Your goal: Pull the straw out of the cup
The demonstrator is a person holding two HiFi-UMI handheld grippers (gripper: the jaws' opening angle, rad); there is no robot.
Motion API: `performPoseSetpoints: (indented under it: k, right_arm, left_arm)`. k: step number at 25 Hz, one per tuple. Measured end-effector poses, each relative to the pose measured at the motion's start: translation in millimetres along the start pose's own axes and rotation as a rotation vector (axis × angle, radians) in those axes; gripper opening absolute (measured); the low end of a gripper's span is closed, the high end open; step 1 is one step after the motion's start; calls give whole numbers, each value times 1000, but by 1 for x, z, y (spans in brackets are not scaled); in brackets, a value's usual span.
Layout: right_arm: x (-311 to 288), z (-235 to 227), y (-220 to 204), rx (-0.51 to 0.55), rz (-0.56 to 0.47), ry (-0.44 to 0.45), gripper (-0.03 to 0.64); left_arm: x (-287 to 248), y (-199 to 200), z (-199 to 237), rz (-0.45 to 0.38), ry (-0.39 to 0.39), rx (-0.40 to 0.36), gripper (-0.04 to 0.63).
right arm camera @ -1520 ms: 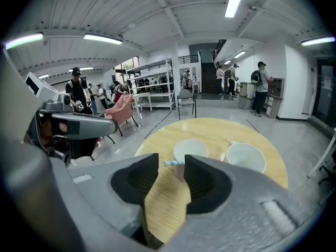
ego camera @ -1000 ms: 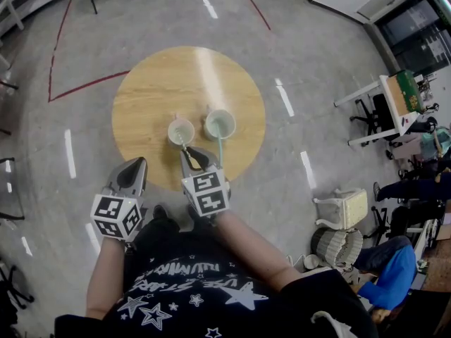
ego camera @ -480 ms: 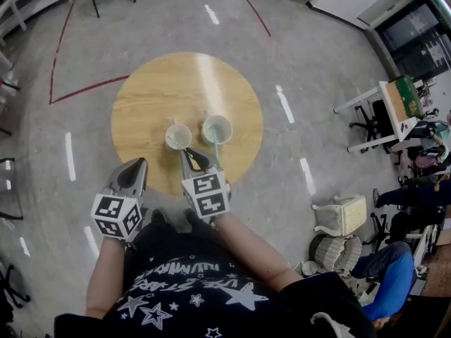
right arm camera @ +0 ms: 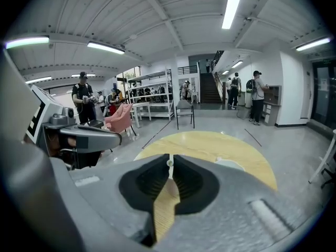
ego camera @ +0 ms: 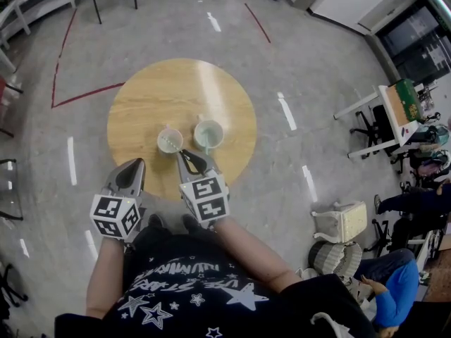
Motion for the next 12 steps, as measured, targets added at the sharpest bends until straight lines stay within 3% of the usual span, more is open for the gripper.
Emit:
performPoseSetpoints:
  k: [12]
  right_arm:
    - [56, -24, 4, 48, -71, 99, 20]
  left_arm:
    - [4, -3, -57, -47, 89, 17, 6]
Point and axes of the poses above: the fingertips, and each gripper's own axes: x backward along the fingers, z to its left, y out of its top, the point moved 8 cm from there along x, backward along the fingers, and after that the axes turned 15 degrees about y, right-handed, at the moved point
